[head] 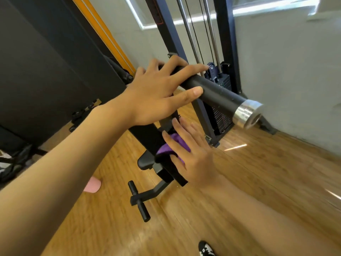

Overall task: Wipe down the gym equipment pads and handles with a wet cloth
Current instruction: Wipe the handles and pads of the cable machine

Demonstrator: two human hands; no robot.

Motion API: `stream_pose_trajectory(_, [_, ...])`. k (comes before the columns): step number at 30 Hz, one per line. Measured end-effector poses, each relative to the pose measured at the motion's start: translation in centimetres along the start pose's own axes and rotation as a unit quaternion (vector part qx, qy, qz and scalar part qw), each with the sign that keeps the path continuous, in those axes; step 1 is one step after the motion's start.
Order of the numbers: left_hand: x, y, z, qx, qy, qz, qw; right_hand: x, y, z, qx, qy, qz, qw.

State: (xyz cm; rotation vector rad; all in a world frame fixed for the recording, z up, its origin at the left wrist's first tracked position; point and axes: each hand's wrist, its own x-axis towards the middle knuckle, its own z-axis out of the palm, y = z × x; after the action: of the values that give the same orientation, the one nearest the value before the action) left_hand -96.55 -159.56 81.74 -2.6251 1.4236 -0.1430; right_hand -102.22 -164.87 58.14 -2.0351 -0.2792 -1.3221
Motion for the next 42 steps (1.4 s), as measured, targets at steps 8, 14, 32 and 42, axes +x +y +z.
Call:
stream_pose_trajectory(8, [1.0,-1.6,1.0,0.021,0.027,0.001,0.999,-7.3,3.1,2.4,-0.036,0.005,-0.027,0.999])
stream_pose_trajectory(14, [1.4,-1.7,1.1,0.018,0.026,-0.003,0.999,-4.2,3.3,3.8,-0.025,0.053,-0.021,0.998])
stream_pose_trajectory(32, [1.0,-0.5,0.7,0.004,0.022,-0.029,0.999,-6.6,2.3,4.4,-0.005,0.086,0.066,0.994])
stream_pose_trajectory(42, [1.2,-1.2,0.9,-0.005,0.016,-0.028,0.999,-8.4,3.4,4.8,0.02,0.075,0.06,0.995])
